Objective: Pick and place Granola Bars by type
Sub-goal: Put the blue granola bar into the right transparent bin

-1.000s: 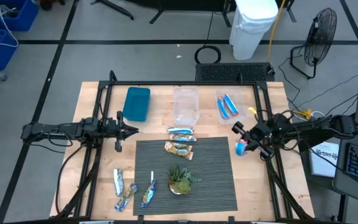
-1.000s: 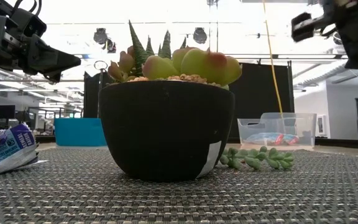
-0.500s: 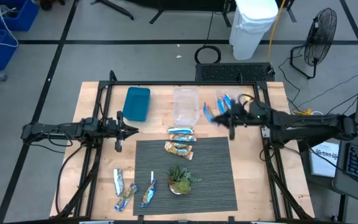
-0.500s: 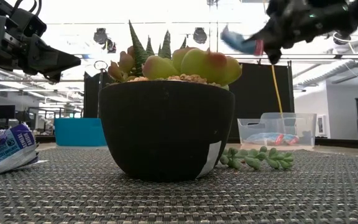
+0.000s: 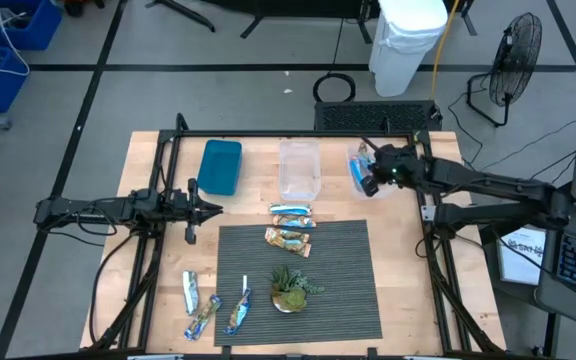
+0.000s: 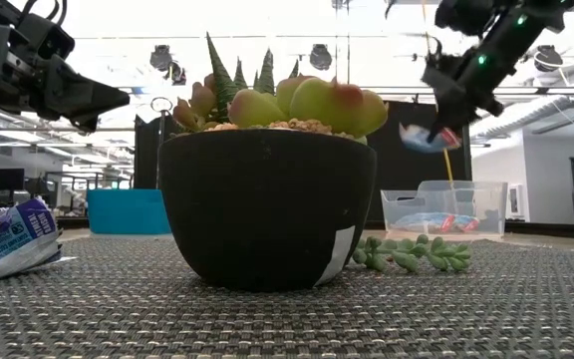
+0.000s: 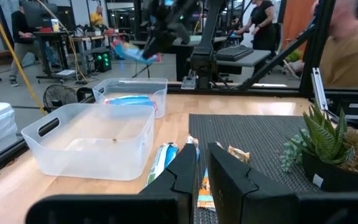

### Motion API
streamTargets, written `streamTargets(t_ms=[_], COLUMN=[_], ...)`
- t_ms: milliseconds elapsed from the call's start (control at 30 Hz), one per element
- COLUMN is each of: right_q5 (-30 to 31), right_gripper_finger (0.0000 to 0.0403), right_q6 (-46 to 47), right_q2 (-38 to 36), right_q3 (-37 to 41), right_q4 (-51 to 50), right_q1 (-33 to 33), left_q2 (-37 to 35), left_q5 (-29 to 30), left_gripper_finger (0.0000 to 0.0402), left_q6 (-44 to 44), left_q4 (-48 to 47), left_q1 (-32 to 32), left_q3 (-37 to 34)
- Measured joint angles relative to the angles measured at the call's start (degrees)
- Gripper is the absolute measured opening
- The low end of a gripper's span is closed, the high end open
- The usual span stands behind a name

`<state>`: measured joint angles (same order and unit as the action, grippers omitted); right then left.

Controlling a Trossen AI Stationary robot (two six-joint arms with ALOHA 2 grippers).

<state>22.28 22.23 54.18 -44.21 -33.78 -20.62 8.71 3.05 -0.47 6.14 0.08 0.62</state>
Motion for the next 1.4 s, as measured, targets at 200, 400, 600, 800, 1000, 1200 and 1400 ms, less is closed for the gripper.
streamTargets(t_ms=[200, 400, 600, 800, 1000, 1200, 1400], right_q5=[-0.10, -1.51, -1.80, -3.38, -2.93, -3.06, -3.06], right_gripper_finger=[0.0001, 0.0001, 0.0002, 0.0003, 0.0004, 0.0028, 0.0097], right_q6=[1.10, 1.02, 0.40, -0.38, -0.63, -1.12, -2.20], right_q2=[4.14, 8.56, 12.11, 13.30, 13.26, 13.26, 13.26], right_q3=[0.00, 0.00, 2.00, 4.01, 5.67, 7.04, 7.04], right_q4=[-2.95, -2.67, 1.63, 3.99, 6.59, 8.25, 9.36], right_q1=[-3.39, -5.05, -6.28, -7.91, -8.35, -8.35, -8.33], left_q2=[0.01, 0.00, 0.00, 0.00, 0.00, 0.02, 0.00], left_q5=[0.00, 0.00, 0.00, 0.00, 0.00, 0.00, 0.00], left_gripper_finger=[0.0047, 0.0047, 0.0047, 0.0047, 0.0047, 0.0047, 0.0047], left_q6=[0.00, 0.00, 0.00, 0.00, 0.00, 0.00, 0.00], left_q4=[0.00, 0.03, 0.03, 0.03, 0.03, 0.03, 0.03], left_q1=[-0.01, -0.01, -0.02, 0.00, 0.00, -0.02, -0.02], left_q3=[0.00, 0.00, 0.00, 0.00, 0.00, 0.00, 0.00])
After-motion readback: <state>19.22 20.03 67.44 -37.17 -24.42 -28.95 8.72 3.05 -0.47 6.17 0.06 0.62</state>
